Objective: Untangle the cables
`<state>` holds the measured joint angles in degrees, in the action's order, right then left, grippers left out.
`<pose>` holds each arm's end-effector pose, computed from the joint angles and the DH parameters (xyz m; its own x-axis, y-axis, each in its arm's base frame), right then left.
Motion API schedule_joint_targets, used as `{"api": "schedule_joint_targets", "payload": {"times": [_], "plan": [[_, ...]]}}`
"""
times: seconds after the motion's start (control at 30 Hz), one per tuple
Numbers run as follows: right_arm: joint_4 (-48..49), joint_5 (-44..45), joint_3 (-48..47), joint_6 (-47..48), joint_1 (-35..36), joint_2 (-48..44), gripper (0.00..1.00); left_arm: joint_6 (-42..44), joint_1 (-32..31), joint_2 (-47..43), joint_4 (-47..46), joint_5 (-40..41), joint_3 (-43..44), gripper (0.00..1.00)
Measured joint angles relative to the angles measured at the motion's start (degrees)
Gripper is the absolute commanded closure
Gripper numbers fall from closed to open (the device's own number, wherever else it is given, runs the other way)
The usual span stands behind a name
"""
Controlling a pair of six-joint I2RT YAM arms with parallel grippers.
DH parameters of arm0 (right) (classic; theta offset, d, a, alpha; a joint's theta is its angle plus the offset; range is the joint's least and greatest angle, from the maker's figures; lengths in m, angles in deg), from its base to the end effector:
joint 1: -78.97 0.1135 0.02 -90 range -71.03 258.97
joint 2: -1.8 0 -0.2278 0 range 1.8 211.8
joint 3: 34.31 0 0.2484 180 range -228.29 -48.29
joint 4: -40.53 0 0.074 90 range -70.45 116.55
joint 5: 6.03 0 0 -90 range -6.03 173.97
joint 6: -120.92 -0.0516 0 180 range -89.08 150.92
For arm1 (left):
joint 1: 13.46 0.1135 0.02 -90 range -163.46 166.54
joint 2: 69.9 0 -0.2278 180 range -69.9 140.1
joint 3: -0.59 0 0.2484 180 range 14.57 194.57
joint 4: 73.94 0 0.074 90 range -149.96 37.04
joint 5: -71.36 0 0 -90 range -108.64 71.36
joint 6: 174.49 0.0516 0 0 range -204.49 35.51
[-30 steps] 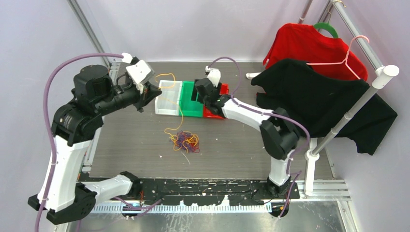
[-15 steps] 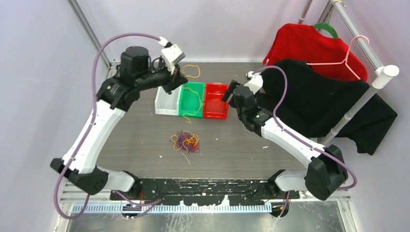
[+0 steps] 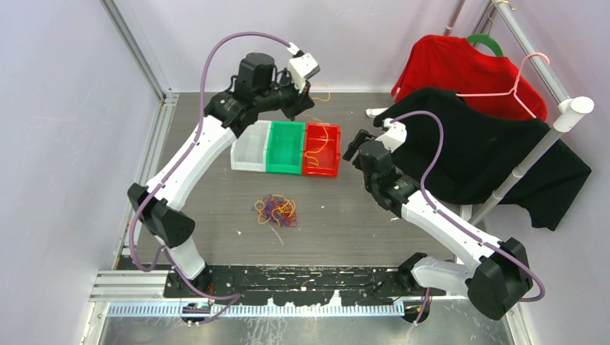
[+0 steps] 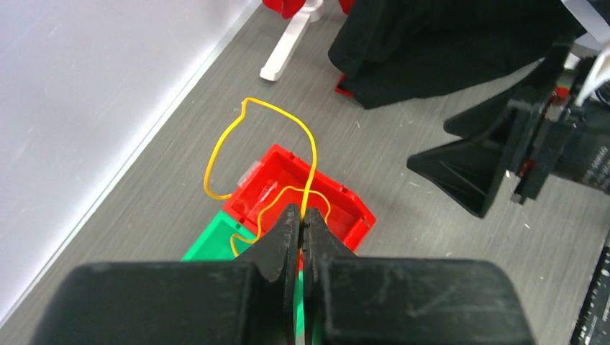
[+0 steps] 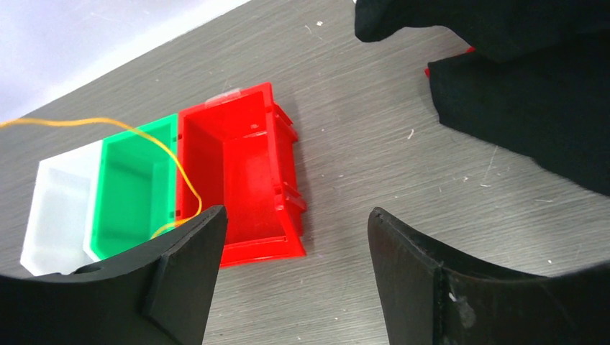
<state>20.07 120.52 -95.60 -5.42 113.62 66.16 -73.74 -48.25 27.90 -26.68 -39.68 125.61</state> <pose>0.2440 0.1313 0.2595 -0.2690 0.3927 -0.8794 0.1885 0.9169 0.3518 0.3069 -0.2358 0.4110 -0.1255 0.2992 -0.9459 0.8478 0.5275 0.0544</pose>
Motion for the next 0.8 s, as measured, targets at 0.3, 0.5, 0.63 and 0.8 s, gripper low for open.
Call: {"api": "schedule_joint_targets", "payload": {"times": [0.3,0.5,0.63,0.8], "plan": [[0.04,0.50,2.86,0.68,-0.68,-0.37,0.27,2.23,-0.81,6.01,-3.74,2.73,1.86,1.00],[0.28,0.48,4.39,0.83,-2.14,-1.90,0.29,4.15,-1.62,6.25,-5.57,5.46,-3.21,1.00],[0.59,0.48,4.52,0.85,-3.30,-3.39,0.30,4.94,-3.06,7.52,-5.31,7.19,-5.14,1.00],[0.90,0.37,4.90,0.81,-4.35,-4.24,0.31,5.03,-4.35,9.79,-4.96,9.55,-6.29,1.00]]}}
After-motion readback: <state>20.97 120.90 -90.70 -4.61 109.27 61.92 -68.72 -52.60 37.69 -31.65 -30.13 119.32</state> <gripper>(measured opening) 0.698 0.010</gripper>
